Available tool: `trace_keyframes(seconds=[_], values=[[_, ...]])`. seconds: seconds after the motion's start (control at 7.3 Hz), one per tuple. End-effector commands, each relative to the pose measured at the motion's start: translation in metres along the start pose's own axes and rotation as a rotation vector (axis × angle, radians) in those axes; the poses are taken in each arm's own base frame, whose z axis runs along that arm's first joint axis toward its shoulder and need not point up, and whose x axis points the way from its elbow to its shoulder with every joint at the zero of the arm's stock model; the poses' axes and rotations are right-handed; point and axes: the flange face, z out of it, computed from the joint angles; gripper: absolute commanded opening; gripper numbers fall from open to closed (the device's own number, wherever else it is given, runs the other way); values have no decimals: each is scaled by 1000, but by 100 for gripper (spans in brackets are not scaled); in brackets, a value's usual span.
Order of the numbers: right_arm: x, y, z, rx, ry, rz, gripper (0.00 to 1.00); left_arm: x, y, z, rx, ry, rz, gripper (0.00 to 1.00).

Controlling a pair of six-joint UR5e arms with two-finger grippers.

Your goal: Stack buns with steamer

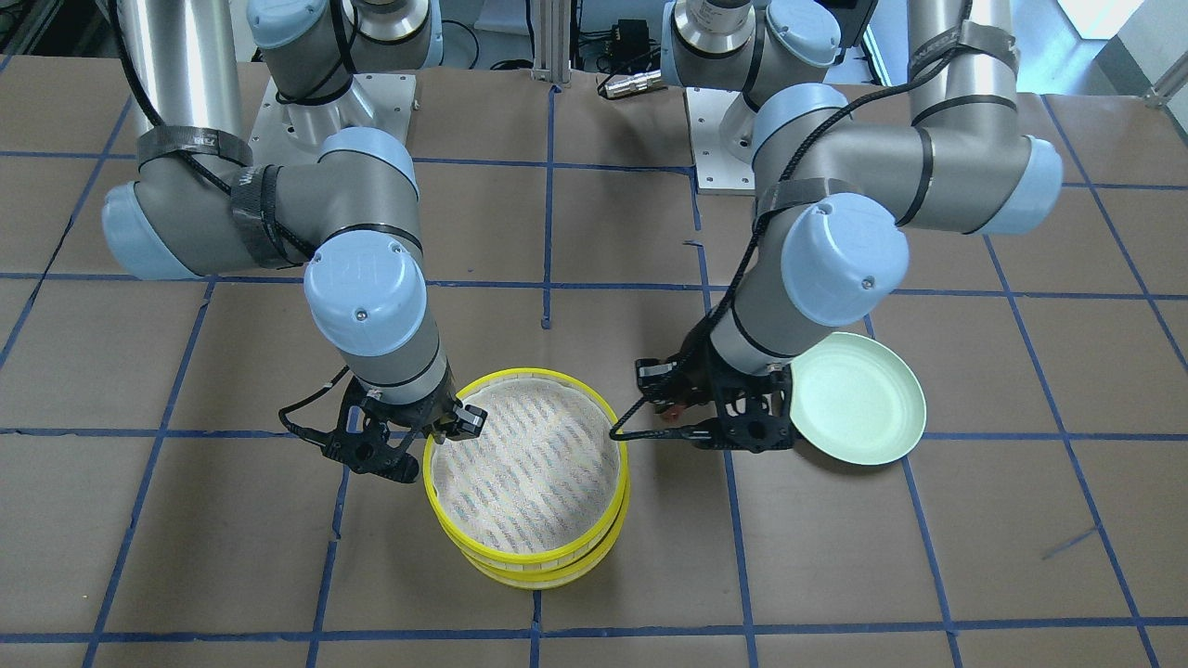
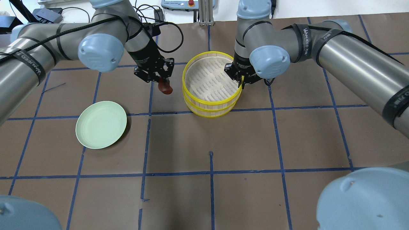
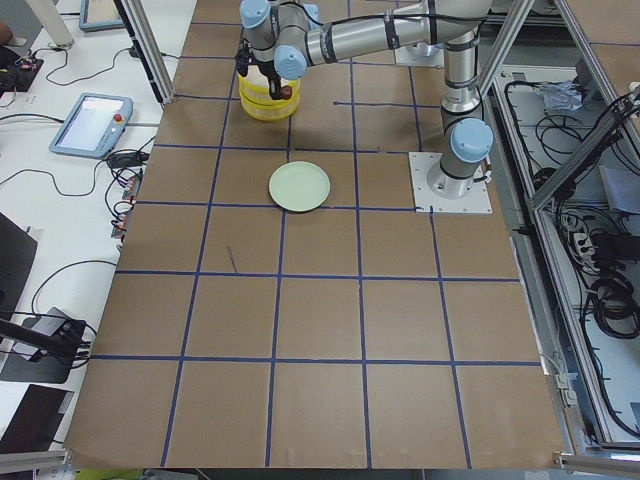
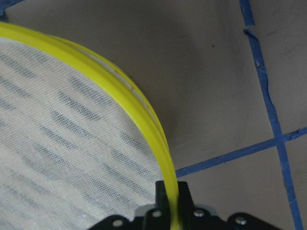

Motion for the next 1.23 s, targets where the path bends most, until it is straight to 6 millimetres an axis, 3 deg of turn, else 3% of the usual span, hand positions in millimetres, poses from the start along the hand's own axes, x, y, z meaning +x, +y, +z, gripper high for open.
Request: trace_keyframes(seconds=[0.0, 0.27, 0.41, 0.55, 0.82, 0.96, 1.1], values=[[-3, 1, 0, 1, -1, -2, 19, 49, 0, 23, 50, 150, -80, 24], [-3, 0, 0, 9, -6, -3, 47, 53, 0, 15, 59, 167, -64, 25], [-3, -1, 0, 10, -7, -16, 73, 52, 0, 16, 59, 166, -64, 29], [-3, -1, -2, 15, -7, -23, 82, 52, 0, 19, 52, 164, -80, 99], [4, -16, -22, 45, -19, -93, 81, 55, 1, 7, 72, 170, -66, 100], [29, -30, -46, 63, -28, -97, 81, 50, 4, -7, 90, 162, -59, 99], [69, -42, -68, 63, -33, -111, 81, 33, 3, -31, 139, 121, -77, 99]])
